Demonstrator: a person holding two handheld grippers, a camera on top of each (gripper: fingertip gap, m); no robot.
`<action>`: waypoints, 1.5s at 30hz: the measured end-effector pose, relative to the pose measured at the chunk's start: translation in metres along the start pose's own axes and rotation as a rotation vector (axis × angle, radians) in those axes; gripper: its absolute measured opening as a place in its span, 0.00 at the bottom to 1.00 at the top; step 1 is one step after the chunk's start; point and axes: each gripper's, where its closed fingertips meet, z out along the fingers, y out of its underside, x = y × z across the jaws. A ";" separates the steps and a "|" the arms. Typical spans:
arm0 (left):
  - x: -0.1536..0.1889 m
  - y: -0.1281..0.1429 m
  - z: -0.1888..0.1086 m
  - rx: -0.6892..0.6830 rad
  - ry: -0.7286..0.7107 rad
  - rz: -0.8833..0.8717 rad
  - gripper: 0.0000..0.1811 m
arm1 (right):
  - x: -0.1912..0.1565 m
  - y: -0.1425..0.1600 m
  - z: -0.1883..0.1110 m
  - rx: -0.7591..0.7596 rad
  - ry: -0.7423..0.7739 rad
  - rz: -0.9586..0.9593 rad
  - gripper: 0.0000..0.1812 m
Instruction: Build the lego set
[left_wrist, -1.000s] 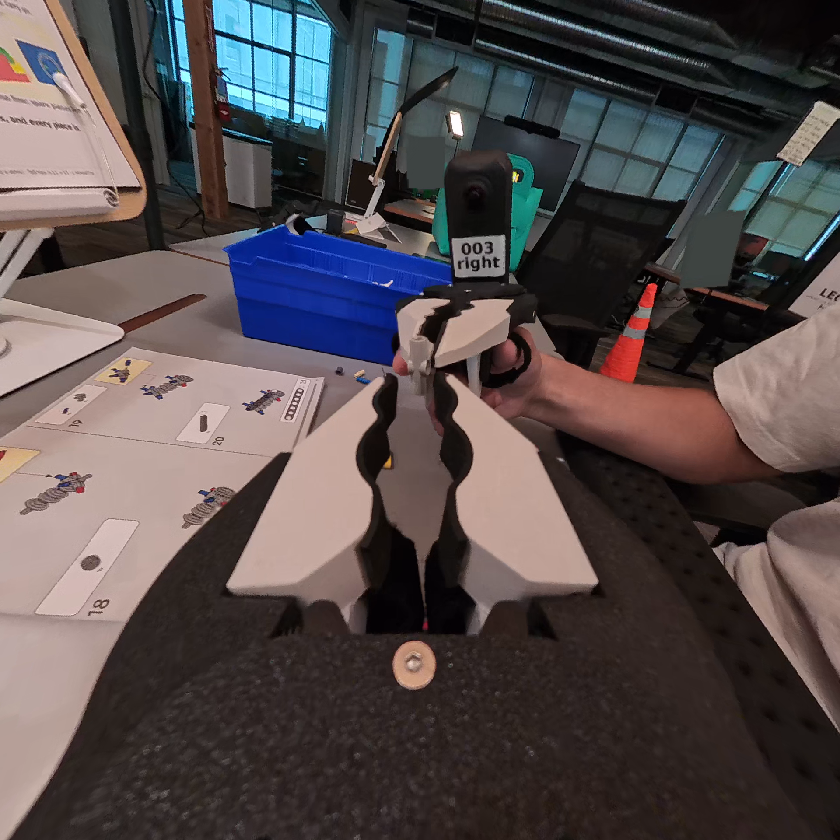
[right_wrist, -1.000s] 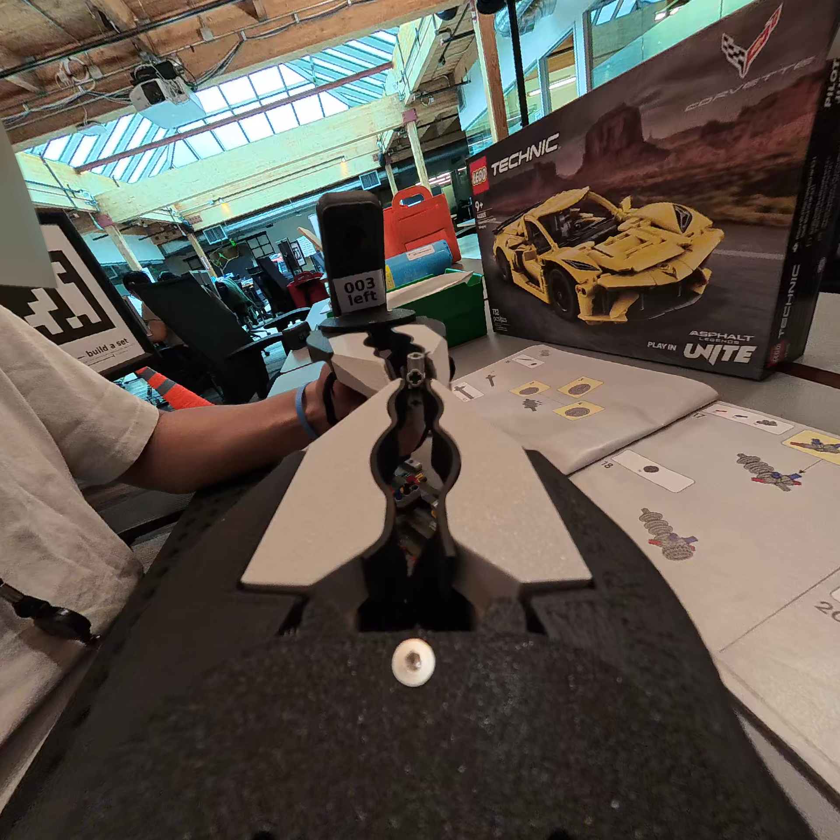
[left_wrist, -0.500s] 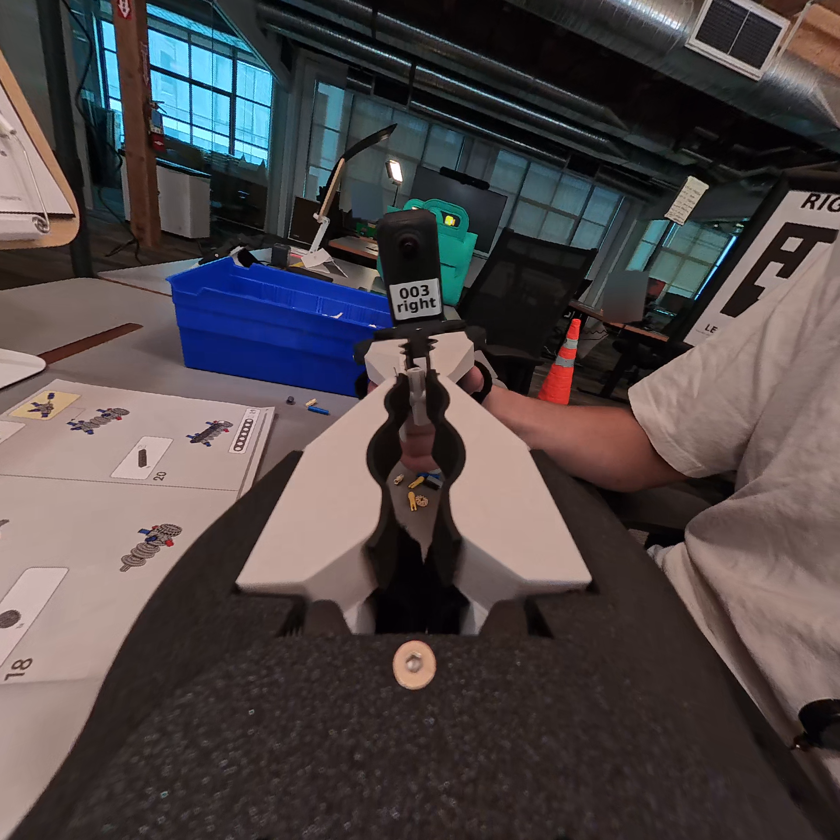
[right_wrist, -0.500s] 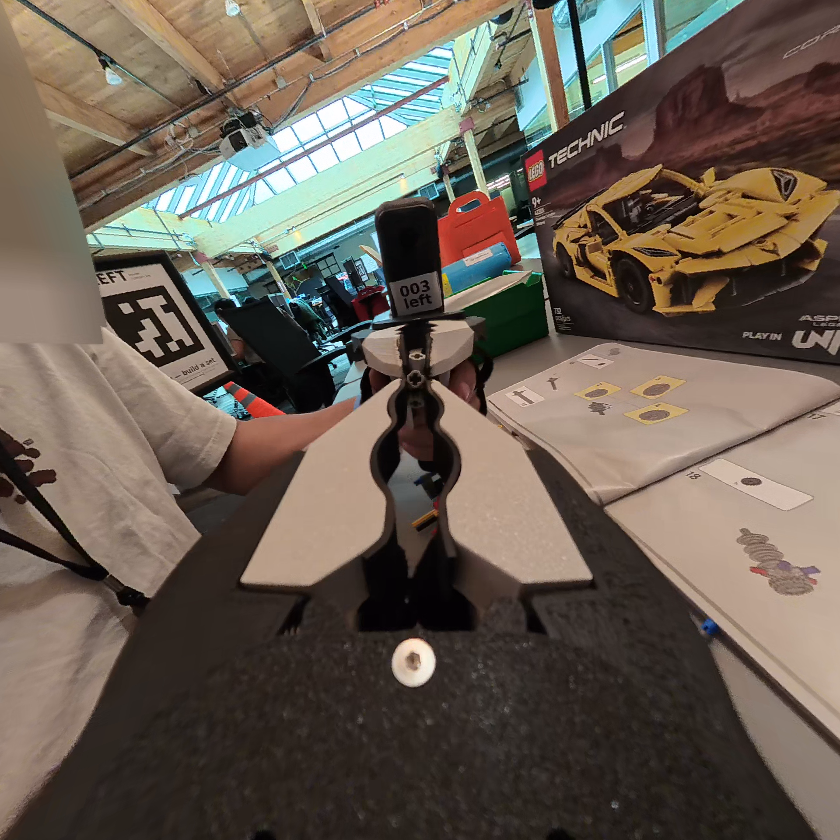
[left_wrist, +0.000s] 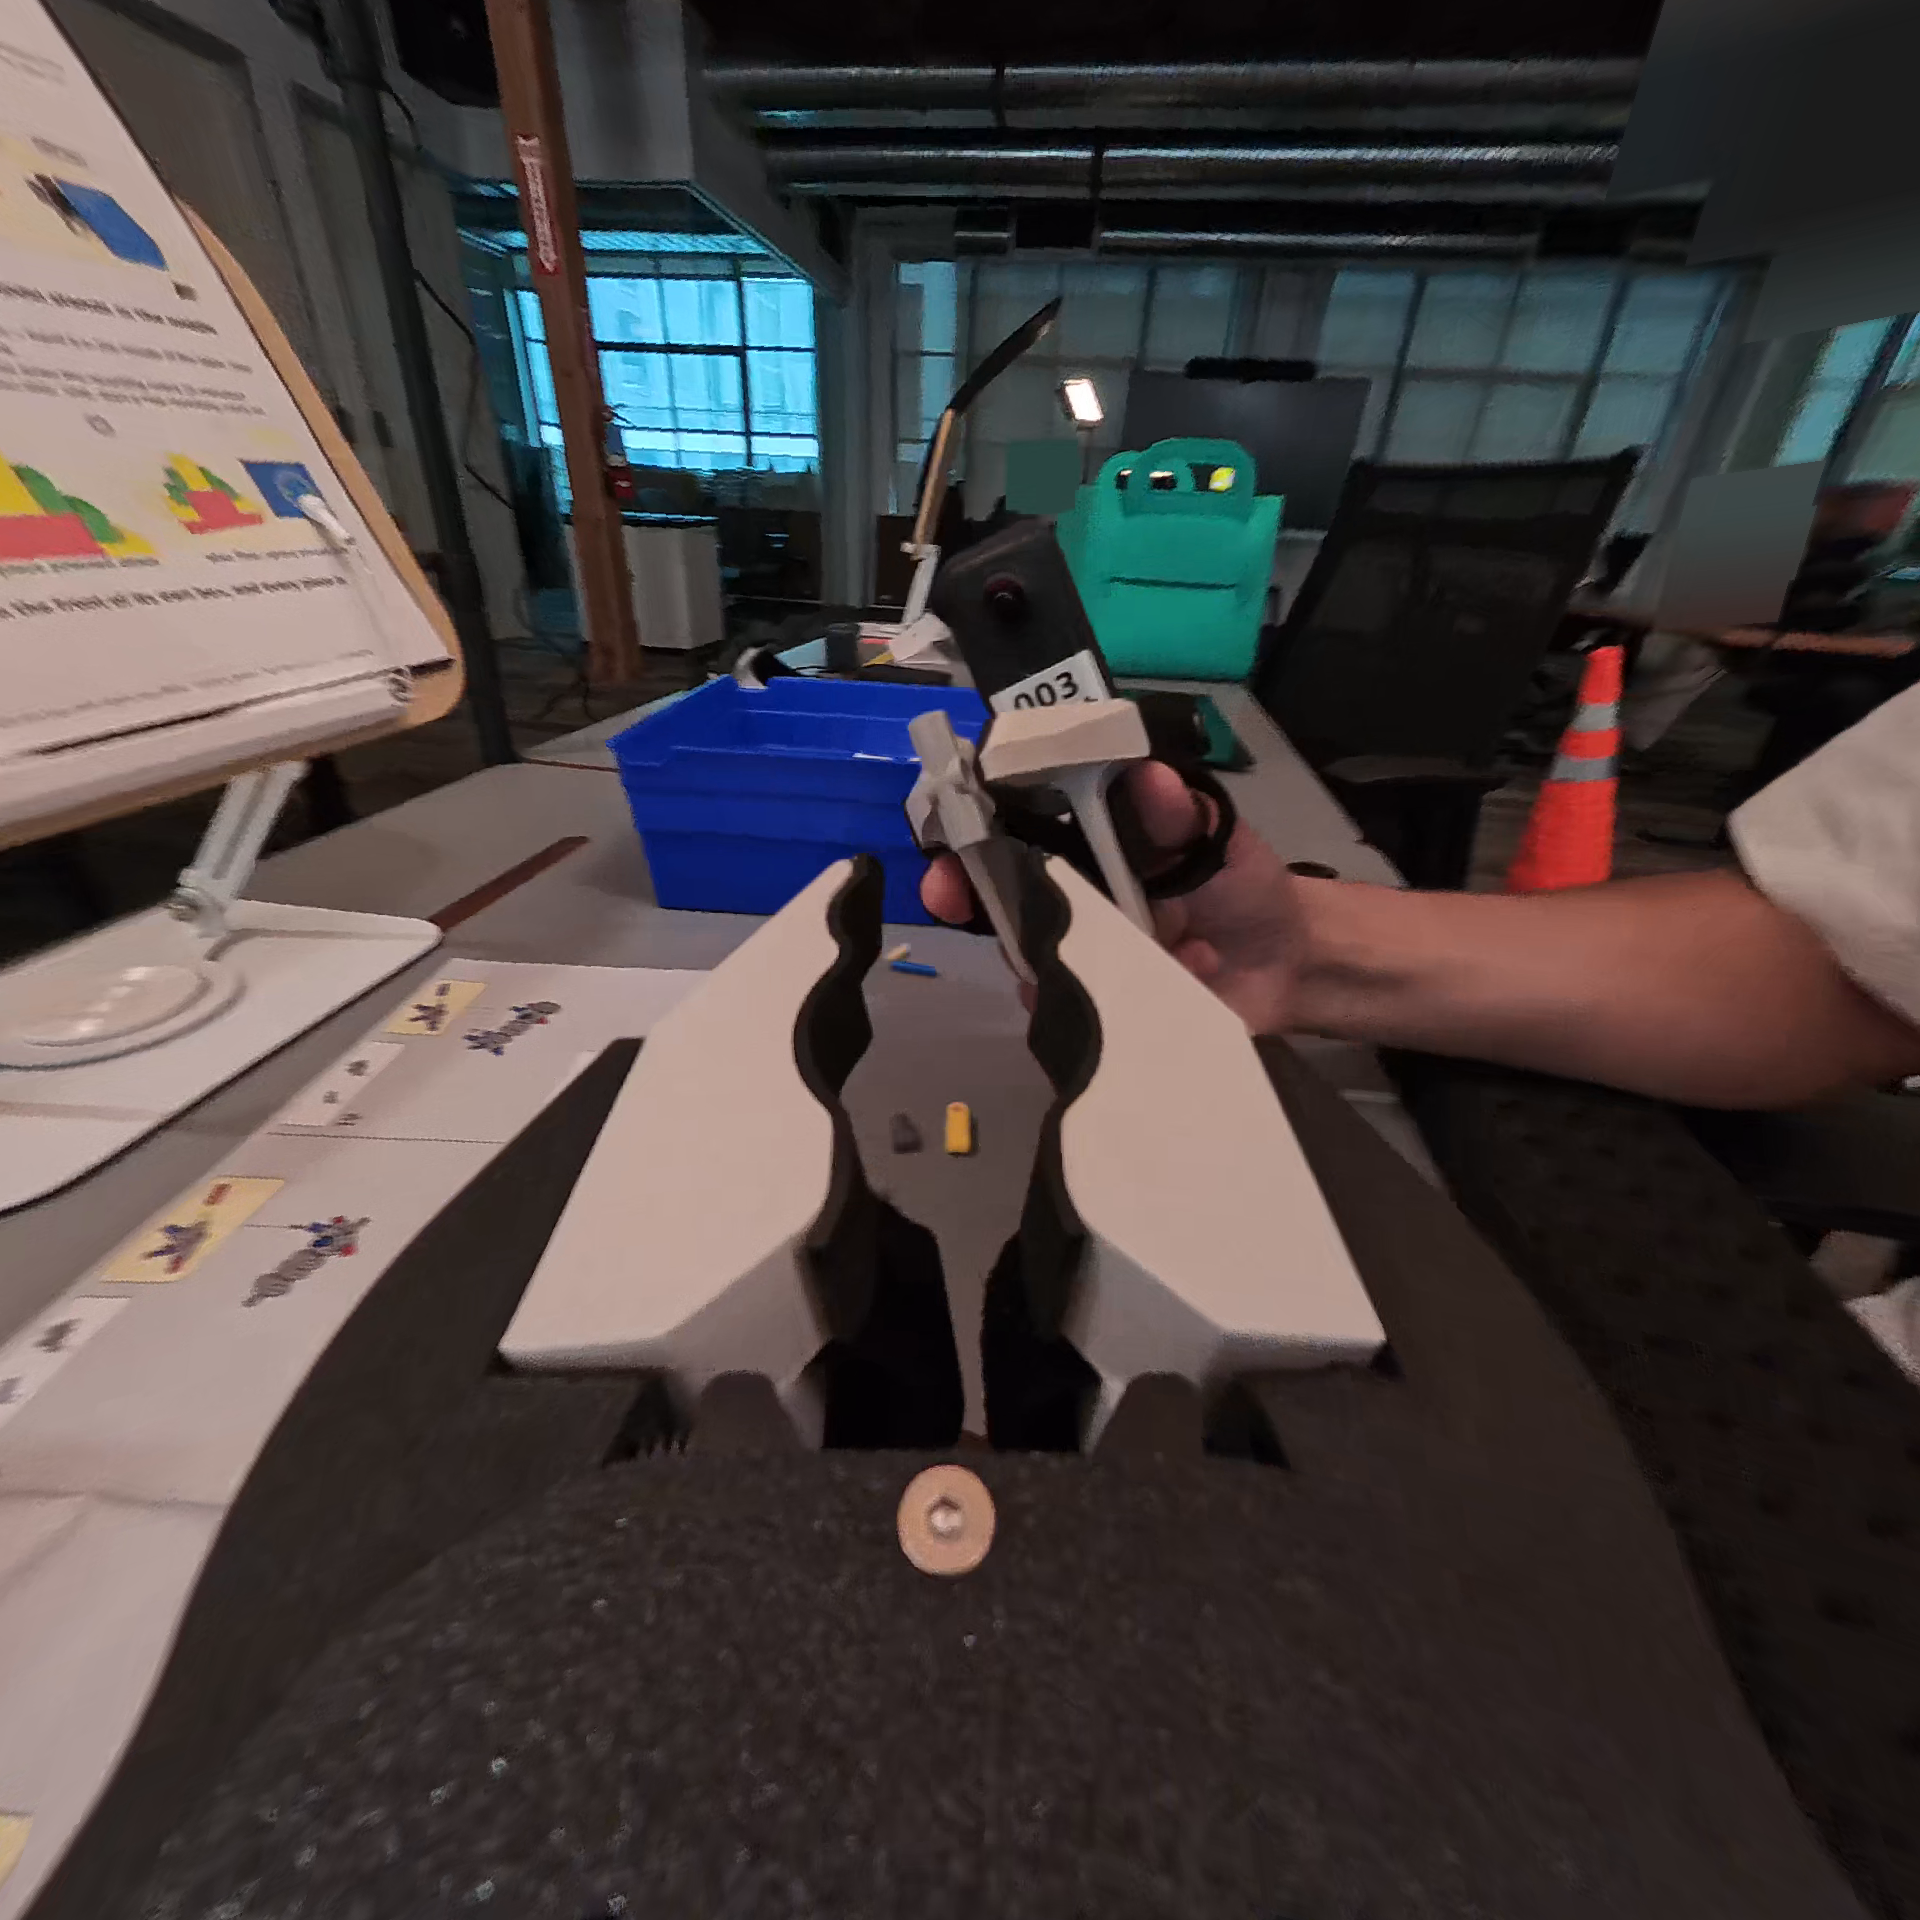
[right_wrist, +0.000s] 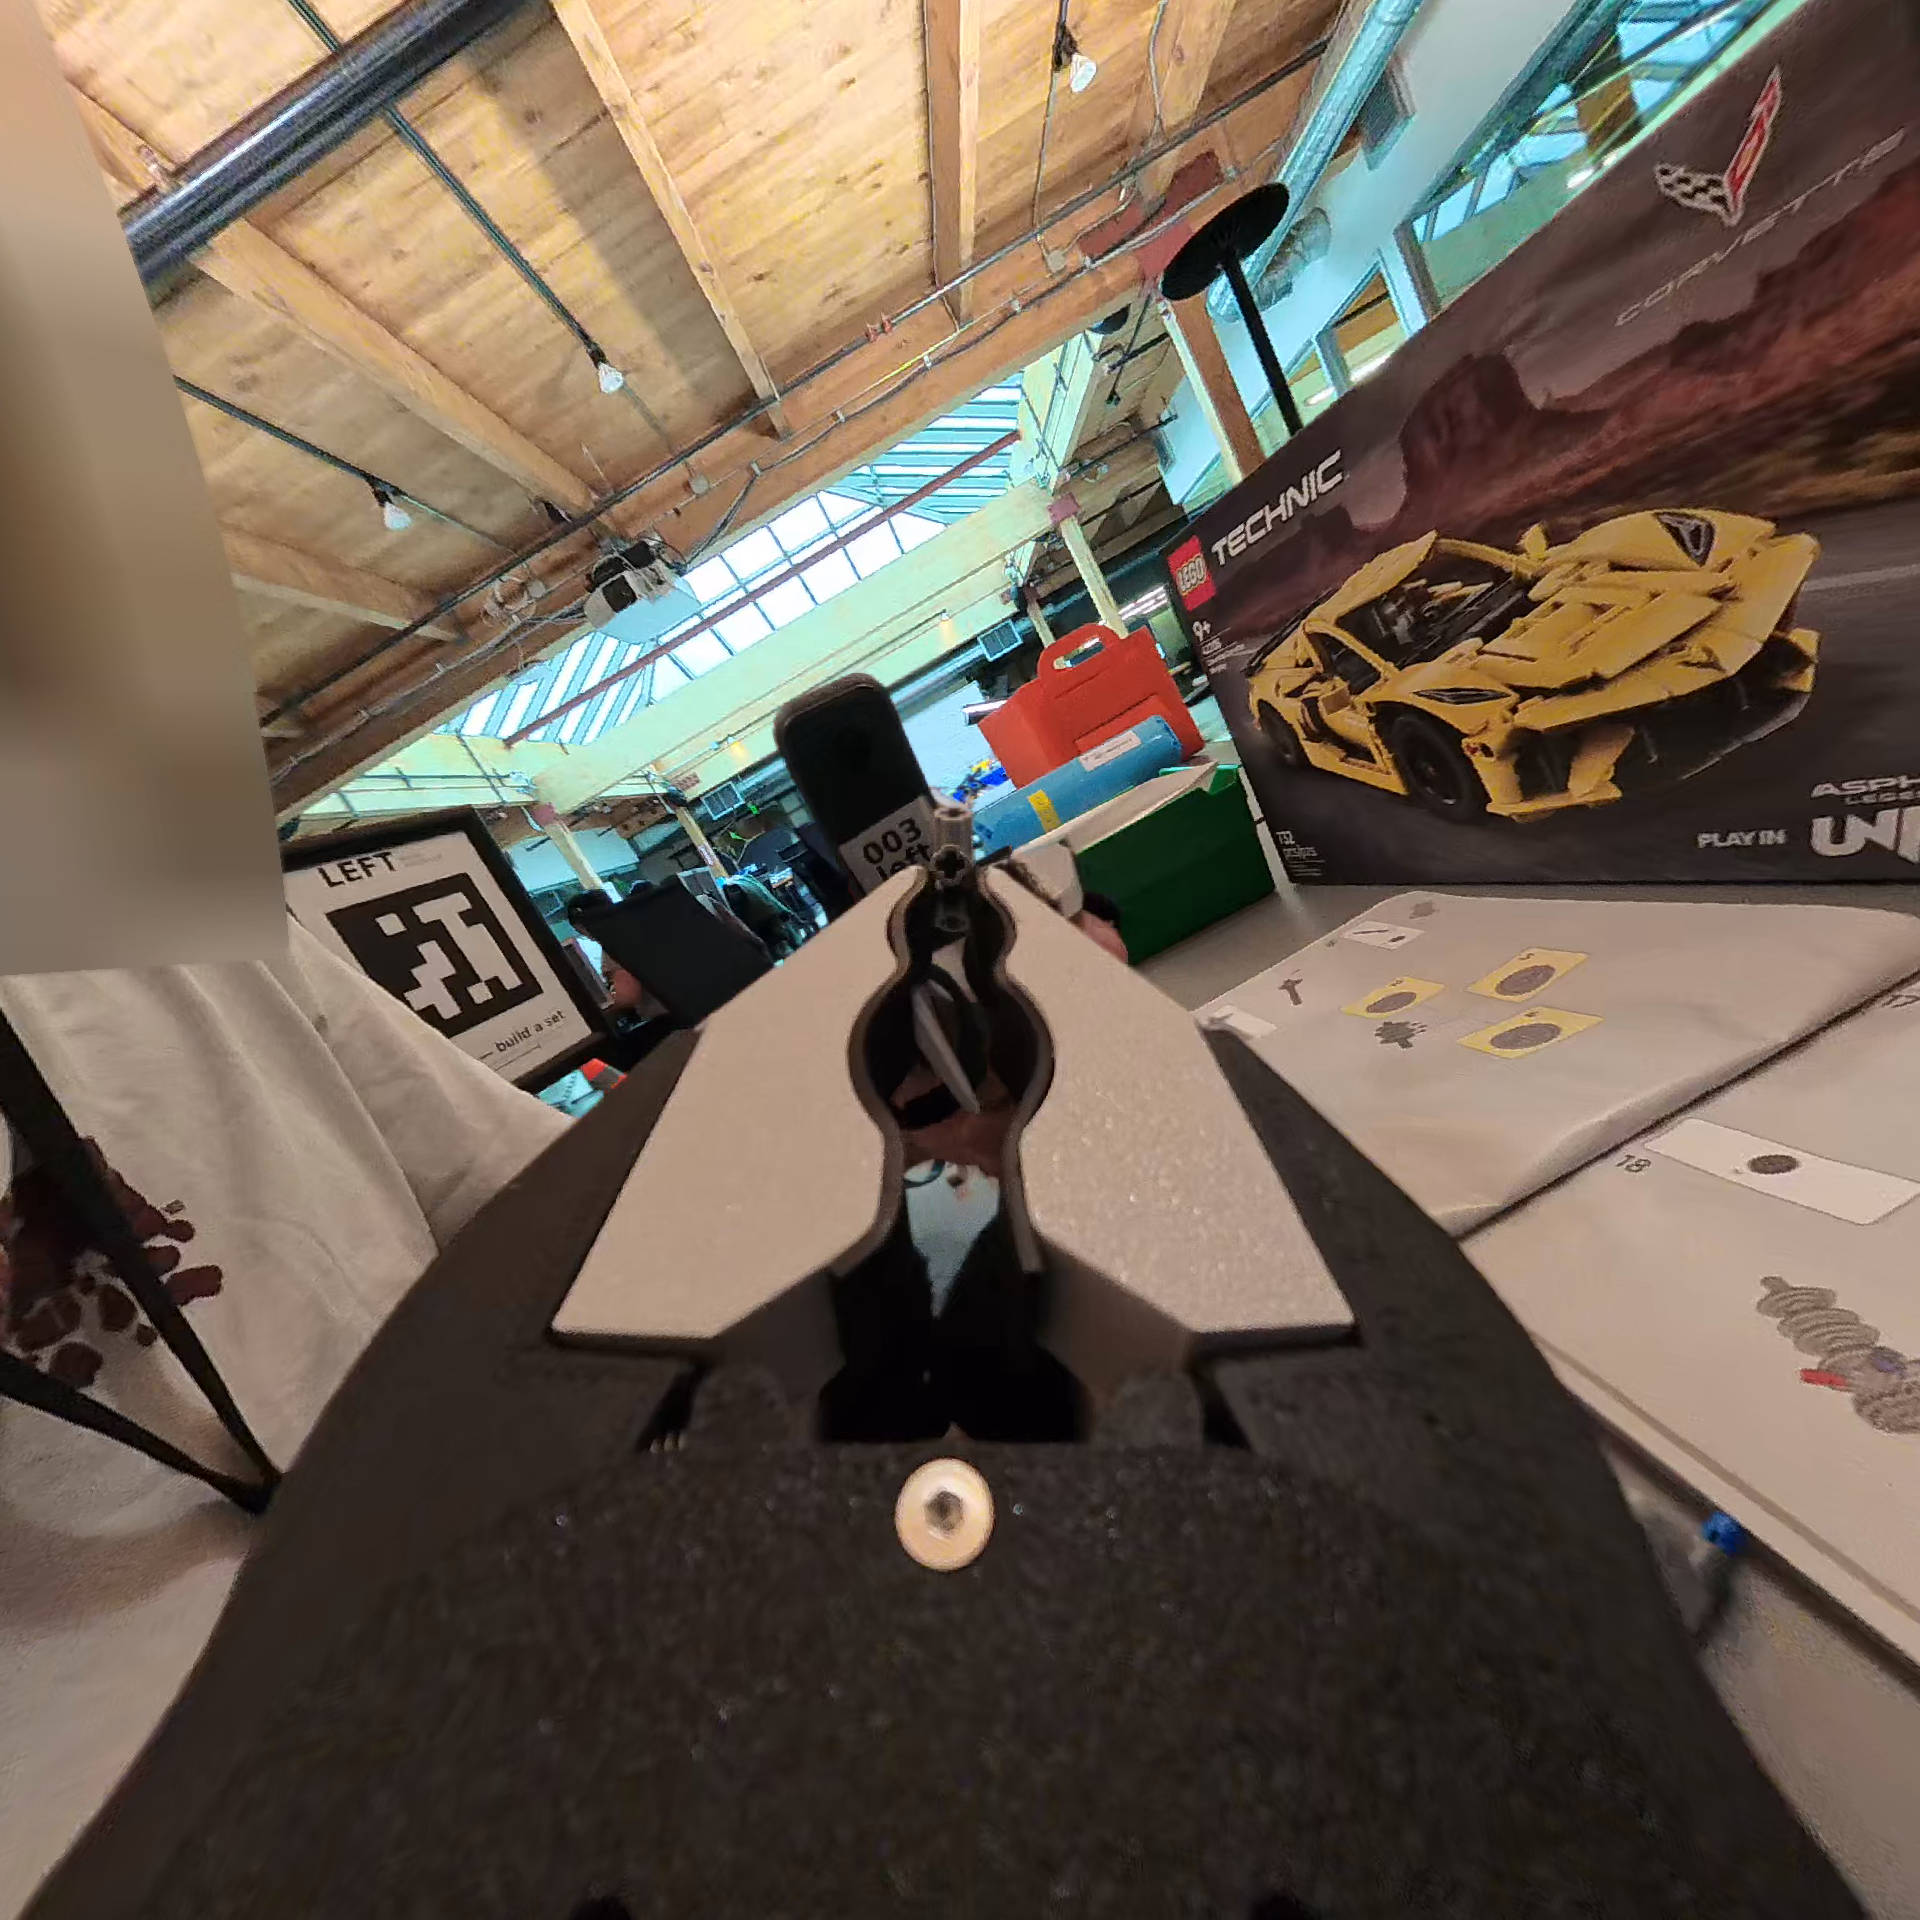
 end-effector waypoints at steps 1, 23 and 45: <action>-0.001 0.000 0.001 -0.001 -0.025 0.037 0.12 | 0.002 0.002 0.001 -0.005 0.010 0.007 0.02; 0.020 -0.014 -0.006 0.040 0.170 -0.173 0.03 | -0.016 0.008 0.007 -0.009 -0.059 -0.111 0.03; -0.016 0.019 0.001 -0.273 -0.339 0.716 0.03 | 0.027 0.026 -0.005 -0.137 0.111 0.119 0.08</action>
